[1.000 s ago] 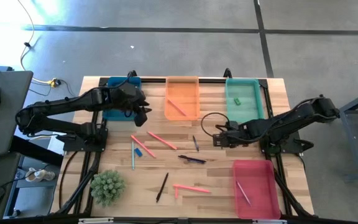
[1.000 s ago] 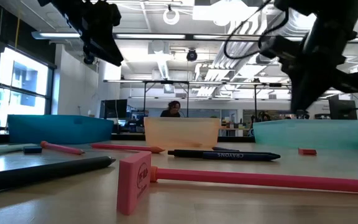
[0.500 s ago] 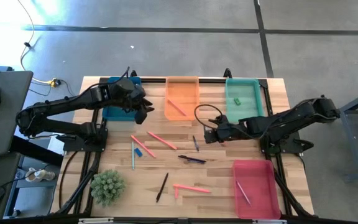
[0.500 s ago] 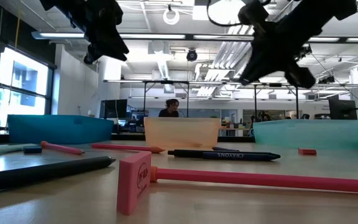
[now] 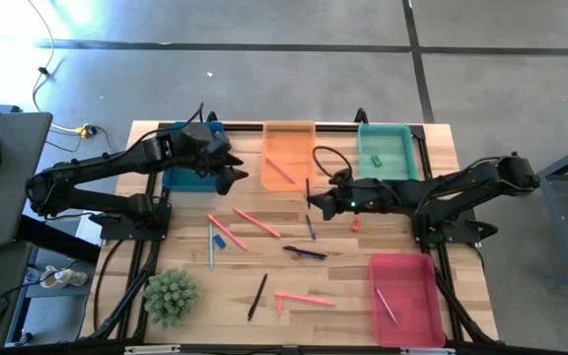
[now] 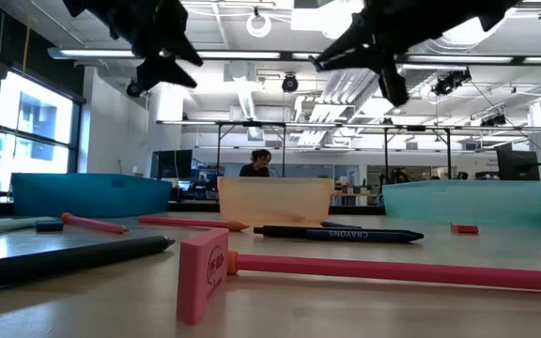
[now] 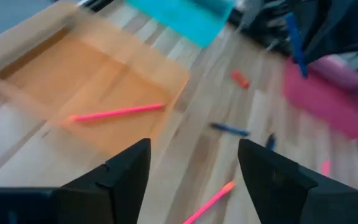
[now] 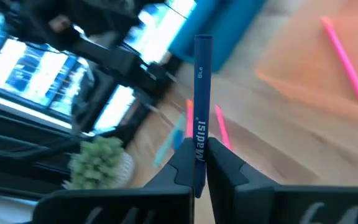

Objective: Sort crayons/erasers/pens/pencils in bins
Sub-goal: Put the blue crayon into the blue bin

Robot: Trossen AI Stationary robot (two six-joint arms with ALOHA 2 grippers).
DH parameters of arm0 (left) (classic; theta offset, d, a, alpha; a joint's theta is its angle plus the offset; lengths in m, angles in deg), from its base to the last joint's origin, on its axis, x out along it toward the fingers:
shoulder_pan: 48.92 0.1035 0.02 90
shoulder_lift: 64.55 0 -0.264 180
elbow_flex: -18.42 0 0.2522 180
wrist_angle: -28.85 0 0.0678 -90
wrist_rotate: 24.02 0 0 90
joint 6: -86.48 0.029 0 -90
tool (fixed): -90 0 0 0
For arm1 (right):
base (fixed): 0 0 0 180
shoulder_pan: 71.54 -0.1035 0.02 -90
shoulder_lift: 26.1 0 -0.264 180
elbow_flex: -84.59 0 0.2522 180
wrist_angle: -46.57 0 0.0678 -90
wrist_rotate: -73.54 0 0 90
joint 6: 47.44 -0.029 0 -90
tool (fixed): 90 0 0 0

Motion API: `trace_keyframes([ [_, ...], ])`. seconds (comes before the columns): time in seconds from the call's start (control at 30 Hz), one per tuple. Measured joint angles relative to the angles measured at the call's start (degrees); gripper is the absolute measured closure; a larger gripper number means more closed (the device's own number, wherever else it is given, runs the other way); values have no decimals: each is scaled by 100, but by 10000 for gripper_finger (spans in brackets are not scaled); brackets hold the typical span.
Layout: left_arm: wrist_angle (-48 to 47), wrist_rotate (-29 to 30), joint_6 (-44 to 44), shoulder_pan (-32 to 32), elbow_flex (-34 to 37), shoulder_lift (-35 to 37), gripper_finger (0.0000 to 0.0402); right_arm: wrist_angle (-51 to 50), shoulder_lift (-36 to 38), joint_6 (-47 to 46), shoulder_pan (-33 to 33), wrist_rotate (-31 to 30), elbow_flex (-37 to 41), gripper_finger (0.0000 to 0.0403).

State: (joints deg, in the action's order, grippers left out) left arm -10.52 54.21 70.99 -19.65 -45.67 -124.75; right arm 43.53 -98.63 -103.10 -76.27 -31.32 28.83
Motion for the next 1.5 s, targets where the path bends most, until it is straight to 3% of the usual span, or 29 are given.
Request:
trace_keyframes([
  [0.17,766,-311,-236,-182,0,-80,167,525,0,429,137,42,-1,400],
  [0.6,2649,-411,-396,-781,0,-796,167,1218,0,1063,197,134,-4,400],
  [0.73,3292,-730,-635,-856,0,-1113,167,1270,0,1117,221,96,-4,400],
  [1.03,4617,-762,-1153,-913,0,-1801,167,1244,-1,1367,223,90,-4,400],
  [1.27,5367,-1011,-1597,-913,0,-2214,167,1240,-25,1772,223,90,-4,400],
  [1.5,5518,-985,-1763,-897,0,-2284,168,1549,-311,1713,220,183,-4,400],
])
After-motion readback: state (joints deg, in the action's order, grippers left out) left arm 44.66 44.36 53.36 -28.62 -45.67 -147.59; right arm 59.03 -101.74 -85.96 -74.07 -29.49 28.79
